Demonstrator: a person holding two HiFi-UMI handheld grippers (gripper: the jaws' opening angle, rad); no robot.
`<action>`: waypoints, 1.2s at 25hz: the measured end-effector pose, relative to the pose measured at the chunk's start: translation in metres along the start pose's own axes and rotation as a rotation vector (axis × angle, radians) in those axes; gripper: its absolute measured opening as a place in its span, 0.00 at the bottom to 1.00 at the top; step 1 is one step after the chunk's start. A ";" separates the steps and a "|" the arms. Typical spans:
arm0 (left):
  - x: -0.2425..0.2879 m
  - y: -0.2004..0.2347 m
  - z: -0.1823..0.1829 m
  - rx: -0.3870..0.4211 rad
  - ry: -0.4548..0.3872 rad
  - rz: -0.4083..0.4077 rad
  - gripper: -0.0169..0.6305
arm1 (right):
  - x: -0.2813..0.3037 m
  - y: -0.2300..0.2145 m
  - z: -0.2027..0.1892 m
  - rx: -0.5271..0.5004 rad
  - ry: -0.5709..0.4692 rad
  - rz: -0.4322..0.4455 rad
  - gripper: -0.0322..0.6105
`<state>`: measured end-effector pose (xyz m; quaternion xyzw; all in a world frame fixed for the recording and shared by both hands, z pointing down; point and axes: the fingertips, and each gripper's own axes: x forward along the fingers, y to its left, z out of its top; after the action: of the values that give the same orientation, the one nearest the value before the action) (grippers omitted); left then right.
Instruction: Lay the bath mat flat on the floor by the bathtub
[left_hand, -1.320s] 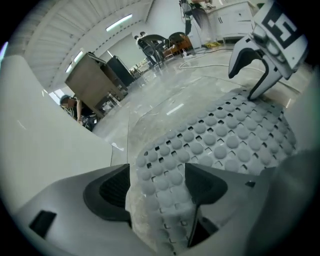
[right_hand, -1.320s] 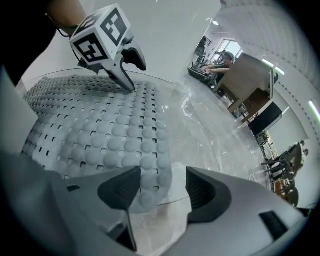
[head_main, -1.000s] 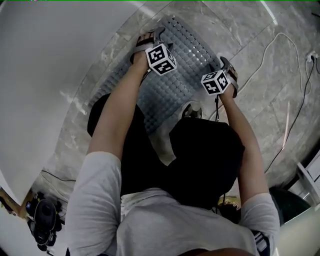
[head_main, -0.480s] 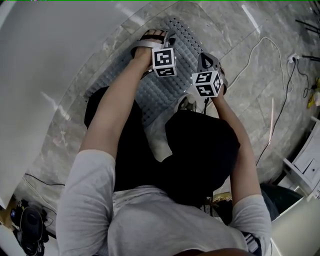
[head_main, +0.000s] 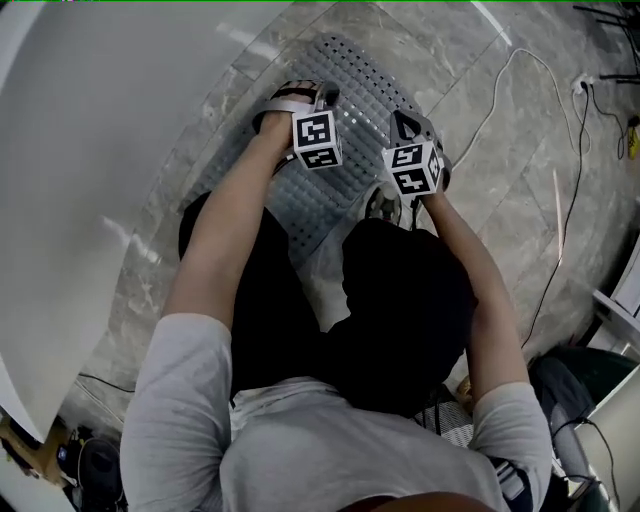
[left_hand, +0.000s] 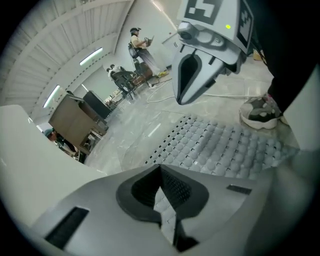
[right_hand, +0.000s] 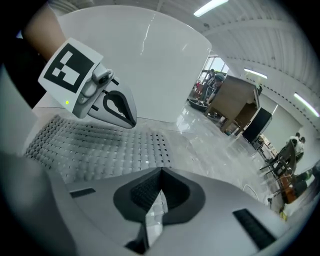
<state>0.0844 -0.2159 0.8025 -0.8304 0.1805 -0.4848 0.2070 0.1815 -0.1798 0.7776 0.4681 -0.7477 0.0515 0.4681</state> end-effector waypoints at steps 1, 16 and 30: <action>0.001 0.001 0.004 -0.027 -0.012 -0.003 0.05 | -0.001 0.000 -0.002 0.013 -0.002 0.002 0.06; -0.013 0.023 0.016 -0.392 -0.043 -0.021 0.05 | 0.000 -0.004 0.011 0.075 -0.019 0.201 0.06; -0.212 0.103 0.053 -0.996 0.137 0.025 0.05 | -0.149 -0.094 0.106 0.110 0.100 0.265 0.06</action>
<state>0.0221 -0.1883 0.5704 -0.7925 0.4129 -0.3907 -0.2210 0.2013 -0.1897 0.5734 0.3868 -0.7747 0.1771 0.4677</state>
